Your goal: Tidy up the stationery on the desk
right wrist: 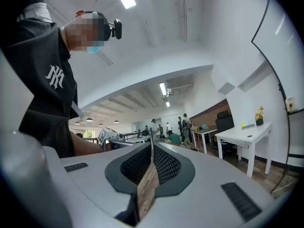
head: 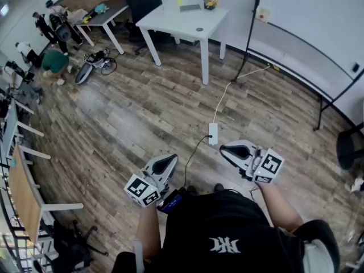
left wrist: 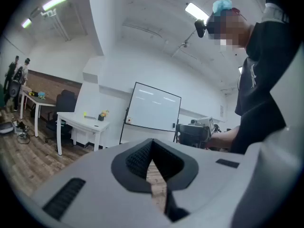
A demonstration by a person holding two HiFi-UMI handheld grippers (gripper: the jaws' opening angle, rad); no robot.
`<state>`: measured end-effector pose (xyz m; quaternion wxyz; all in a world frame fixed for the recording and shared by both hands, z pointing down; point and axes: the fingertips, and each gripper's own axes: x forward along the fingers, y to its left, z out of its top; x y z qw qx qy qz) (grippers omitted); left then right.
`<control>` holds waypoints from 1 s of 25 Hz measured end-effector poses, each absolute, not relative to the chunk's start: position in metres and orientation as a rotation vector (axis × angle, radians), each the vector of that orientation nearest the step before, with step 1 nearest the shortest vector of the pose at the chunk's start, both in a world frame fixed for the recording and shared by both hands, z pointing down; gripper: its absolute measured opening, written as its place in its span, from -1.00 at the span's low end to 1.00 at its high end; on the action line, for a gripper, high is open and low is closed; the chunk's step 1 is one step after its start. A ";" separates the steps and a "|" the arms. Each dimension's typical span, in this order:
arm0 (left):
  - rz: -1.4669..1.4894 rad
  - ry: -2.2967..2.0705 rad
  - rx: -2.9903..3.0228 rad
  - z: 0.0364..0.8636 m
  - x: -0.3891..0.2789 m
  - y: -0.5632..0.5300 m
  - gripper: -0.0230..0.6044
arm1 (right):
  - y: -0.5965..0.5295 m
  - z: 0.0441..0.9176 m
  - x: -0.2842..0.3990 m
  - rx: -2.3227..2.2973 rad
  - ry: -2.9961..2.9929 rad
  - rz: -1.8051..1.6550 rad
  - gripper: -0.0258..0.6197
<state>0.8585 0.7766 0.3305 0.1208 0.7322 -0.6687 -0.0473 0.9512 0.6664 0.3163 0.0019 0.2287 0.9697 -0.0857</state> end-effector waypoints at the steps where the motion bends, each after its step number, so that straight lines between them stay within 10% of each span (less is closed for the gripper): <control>1: -0.146 -1.975 2.137 0.325 0.855 0.775 -0.92 | 0.661 0.313 0.952 0.709 3.035 -0.268 -0.79; 25: -0.091 -2.081 1.998 0.337 0.860 0.735 -0.92 | 0.582 0.343 0.963 0.703 3.052 -0.334 -0.78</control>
